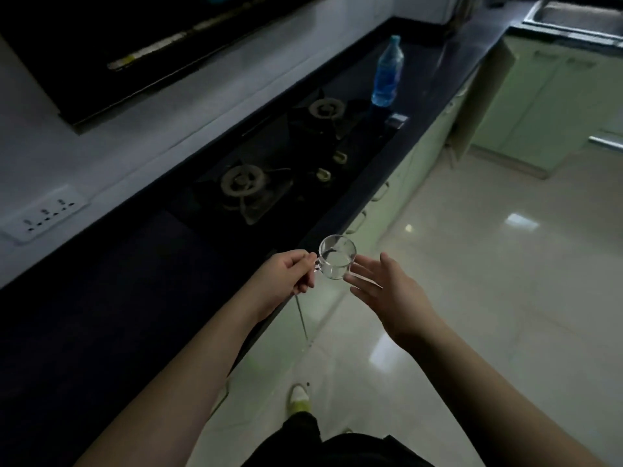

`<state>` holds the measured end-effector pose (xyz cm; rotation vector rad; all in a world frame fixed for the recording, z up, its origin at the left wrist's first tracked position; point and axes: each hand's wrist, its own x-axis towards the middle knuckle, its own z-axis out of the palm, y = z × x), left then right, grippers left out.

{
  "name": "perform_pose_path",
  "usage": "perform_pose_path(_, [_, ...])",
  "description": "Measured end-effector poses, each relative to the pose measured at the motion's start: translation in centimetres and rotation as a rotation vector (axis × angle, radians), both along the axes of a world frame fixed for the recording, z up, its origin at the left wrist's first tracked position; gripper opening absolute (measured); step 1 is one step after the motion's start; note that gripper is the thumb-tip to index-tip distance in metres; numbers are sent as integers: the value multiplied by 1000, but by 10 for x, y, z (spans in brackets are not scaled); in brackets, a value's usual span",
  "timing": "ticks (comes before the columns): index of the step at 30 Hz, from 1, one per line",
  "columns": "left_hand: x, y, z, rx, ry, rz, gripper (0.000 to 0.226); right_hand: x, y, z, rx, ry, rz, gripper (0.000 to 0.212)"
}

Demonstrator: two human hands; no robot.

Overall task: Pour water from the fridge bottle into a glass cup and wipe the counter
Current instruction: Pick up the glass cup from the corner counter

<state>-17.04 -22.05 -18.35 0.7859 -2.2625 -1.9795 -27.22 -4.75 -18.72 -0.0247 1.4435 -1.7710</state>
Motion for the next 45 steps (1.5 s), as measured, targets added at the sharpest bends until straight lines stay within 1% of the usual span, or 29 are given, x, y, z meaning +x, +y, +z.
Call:
perform_pose_path(4, [-49,0,0,48,13,-71,37,-29,5,-5,22,-37,-127,44])
perform_pose_path(8, [-97,-8,-4,101,17,-137,35,-65,4,-6,8,-48,-203,46])
perform_pose_path(19, [-221,-33,-4,132,11,-311,33,-147,-15,0,28,-28,-406,44])
perform_pose_path(21, [-253,-24,-5,134,-13,-368,32,-169,-4,-3,29,-30,-459,45])
perform_pose_path(24, [-274,-17,-5,142,-40,-400,29,-183,3,-3,30,-34,-493,45])
perform_pose_path(28, [-329,5,-10,153,-85,-460,24,-231,28,-10,32,-49,-549,45])
perform_pose_path(36, [-441,55,-2,118,-106,-492,22,-334,77,-14,17,-29,-562,43])
perform_pose_path(40, [-483,71,8,100,-91,-486,23,-382,94,-8,18,-23,-534,44])
perform_pose_path(45, [-526,73,10,99,-61,-460,24,-431,95,-4,12,-22,-516,43])
